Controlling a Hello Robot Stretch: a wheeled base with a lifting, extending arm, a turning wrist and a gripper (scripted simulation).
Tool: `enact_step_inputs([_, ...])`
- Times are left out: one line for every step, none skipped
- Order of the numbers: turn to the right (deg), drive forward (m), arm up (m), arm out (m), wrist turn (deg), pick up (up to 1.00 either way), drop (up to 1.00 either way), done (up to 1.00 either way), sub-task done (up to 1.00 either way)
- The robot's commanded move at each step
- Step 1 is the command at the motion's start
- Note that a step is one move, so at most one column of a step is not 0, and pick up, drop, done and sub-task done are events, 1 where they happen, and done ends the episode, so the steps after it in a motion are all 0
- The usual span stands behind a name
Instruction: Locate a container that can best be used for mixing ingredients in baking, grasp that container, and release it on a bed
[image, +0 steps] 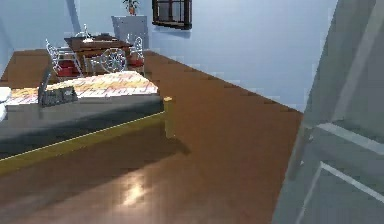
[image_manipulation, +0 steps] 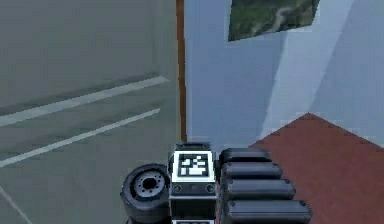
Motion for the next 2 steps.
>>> enact_step_inputs([-6.0,0.0,0.0,0.0,0.0,0.0,0.0,0.0,0.0])
enact_step_inputs([0.0,0.55,0.0,0.0,0.0,0.0,0.0,0.0,0.0])
